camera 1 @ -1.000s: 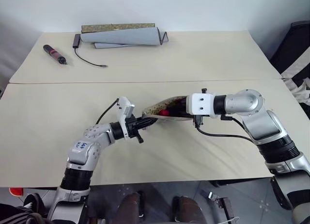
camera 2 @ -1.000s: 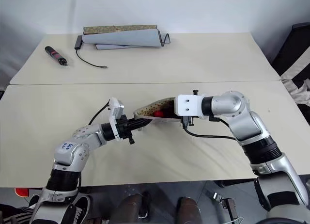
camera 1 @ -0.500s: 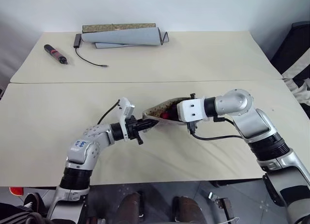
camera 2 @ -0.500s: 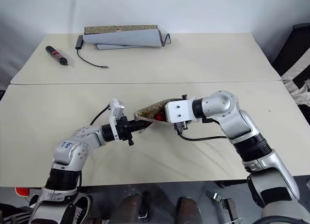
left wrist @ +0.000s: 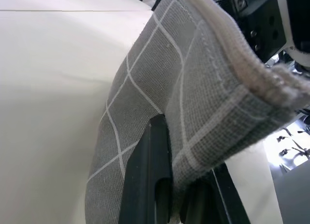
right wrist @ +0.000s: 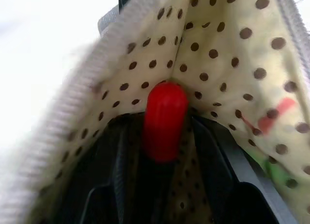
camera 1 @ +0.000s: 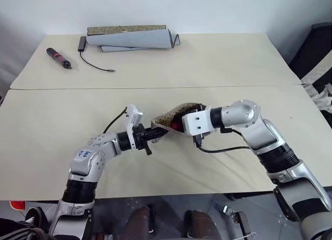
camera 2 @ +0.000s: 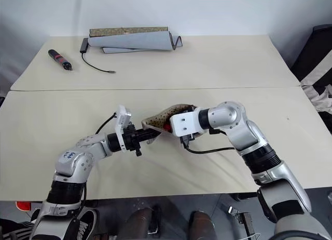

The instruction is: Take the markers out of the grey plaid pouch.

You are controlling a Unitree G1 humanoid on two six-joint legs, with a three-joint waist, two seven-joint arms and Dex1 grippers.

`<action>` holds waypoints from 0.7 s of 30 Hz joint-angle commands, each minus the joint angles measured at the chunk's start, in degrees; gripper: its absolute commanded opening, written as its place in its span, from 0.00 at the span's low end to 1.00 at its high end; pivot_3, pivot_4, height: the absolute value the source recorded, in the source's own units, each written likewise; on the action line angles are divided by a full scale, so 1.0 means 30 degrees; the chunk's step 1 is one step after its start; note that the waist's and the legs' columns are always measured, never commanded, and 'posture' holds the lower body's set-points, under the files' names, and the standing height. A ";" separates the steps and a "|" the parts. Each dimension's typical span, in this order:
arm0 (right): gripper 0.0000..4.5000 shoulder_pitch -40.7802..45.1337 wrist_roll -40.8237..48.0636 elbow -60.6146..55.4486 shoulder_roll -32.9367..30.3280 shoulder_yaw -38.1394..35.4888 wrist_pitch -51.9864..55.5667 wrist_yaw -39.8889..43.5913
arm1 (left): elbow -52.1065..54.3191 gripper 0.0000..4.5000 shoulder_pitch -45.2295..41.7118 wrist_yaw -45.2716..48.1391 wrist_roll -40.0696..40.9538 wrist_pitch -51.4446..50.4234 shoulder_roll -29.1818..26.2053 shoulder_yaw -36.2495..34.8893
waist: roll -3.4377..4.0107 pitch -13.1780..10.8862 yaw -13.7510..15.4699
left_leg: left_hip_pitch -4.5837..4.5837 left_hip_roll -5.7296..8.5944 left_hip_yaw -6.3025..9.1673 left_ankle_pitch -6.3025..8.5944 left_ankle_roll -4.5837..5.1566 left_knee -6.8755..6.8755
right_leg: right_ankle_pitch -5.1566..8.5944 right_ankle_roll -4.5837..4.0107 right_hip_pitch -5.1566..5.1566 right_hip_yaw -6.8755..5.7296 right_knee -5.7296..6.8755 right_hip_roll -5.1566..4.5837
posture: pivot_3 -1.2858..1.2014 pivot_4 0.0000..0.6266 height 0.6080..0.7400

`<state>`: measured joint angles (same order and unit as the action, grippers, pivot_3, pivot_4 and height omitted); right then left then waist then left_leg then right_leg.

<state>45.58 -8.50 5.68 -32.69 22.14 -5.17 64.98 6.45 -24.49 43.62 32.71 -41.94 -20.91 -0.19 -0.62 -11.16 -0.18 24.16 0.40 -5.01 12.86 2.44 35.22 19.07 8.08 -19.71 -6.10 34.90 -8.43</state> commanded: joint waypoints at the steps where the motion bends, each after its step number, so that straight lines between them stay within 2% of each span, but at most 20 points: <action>1: 0.25 0.0065 0.0632 -0.0546 0.0385 -0.0437 0.0043 -0.0201 | 0.1174 0.00 -0.0067 0.0091 0.0426 0.0290 0.0094 -0.0023 | 0.0000 0.0000 0.0006 | 0.0000 0.0001 -0.0001 0.0000 0.0000 0.0000 | 0.0000 0.0000 0.0001 0.0000 0.0000 0.0000 | 0.52 0.24 1.00; 3: 0.13 0.0135 0.1323 -0.0928 0.0289 -0.1029 0.0534 -0.0012 | 0.0995 0.00 -0.0003 -0.0016 -0.0112 0.0723 -0.0156 0.0034 | 0.0000 0.0000 0.0001 | 0.0000 0.0001 -0.0001 0.0000 0.0000 0.0000 | 0.0000 -0.0001 0.0000 0.0001 0.0002 0.0000 | 0.52 0.24 1.00; 8: 0.13 -0.0038 0.5319 -0.2935 0.0583 -0.3512 0.3455 0.0071 | -0.0397 0.00 -0.0127 -0.0842 -0.3137 0.4173 -0.1207 0.0089 | 0.0001 0.0000 0.0004 | 0.0001 0.0000 0.0001 0.0001 -0.0004 -0.0001 | -0.0002 -0.0004 -0.0004 0.0000 0.0001 0.0001 | 0.52 0.24 1.00; 13: 0.13 -0.0204 0.7766 -0.4736 0.0905 -0.4886 0.5567 -0.0487 | -0.1500 0.00 -0.0634 -0.1527 -0.5587 0.7287 -0.2145 0.0204 | 0.0001 0.0000 0.0005 | 0.0000 -0.0001 0.0003 0.0052 -0.0087 -0.0001 | -0.0005 -0.0008 -0.0012 -0.0002 0.0008 -0.0005 | 0.52 0.24 1.00; 17: 0.13 0.0861 1.1888 -0.6232 0.2618 -0.7131 0.8779 -0.2678 | -0.2922 0.00 -0.1299 -0.2768 -0.8859 1.0837 -0.3114 0.0865 | 0.0001 0.0000 -0.0027 | 0.0005 -0.0004 -0.0031 0.0052 -0.0091 -0.0023 | -0.0011 -0.0018 -0.0066 0.0017 0.0042 -0.0008 | 0.52 0.24 1.00; 19: 0.13 0.0943 1.1927 -0.6381 0.2214 -0.7416 0.9288 -0.2914 | -0.3549 0.00 -0.1476 -0.3589 -1.0261 1.2362 -0.3608 0.0866 | -0.0001 0.0001 -0.0005 | 0.0009 -0.0010 -0.0046 0.0052 -0.0091 -0.0030 | -0.0014 -0.0024 -0.0090 0.0013 0.0059 -0.0013 | 0.52 0.24 1.00; 21: 0.13 0.0456 1.0646 -0.5757 0.0577 -0.7579 0.8511 -0.2444 | -0.4593 0.00 -0.1629 -0.5018 -1.2563 1.4363 -0.5008 0.0715 | -0.0032 0.0019 0.0056 | 0.0014 -0.0011 -0.0072 0.0059 -0.0085 -0.0036 | -0.0023 -0.0040 -0.0120 -0.0018 0.0060 -0.0024 | 0.52 0.24 1.00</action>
<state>48.25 25.18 -11.87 -27.78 1.84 21.37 57.26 -5.50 -28.78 32.00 0.45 -3.47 -32.54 3.37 -0.72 -11.11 -0.02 24.20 0.37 -5.25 13.05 2.20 35.11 19.00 7.96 -20.09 -6.17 35.09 -8.51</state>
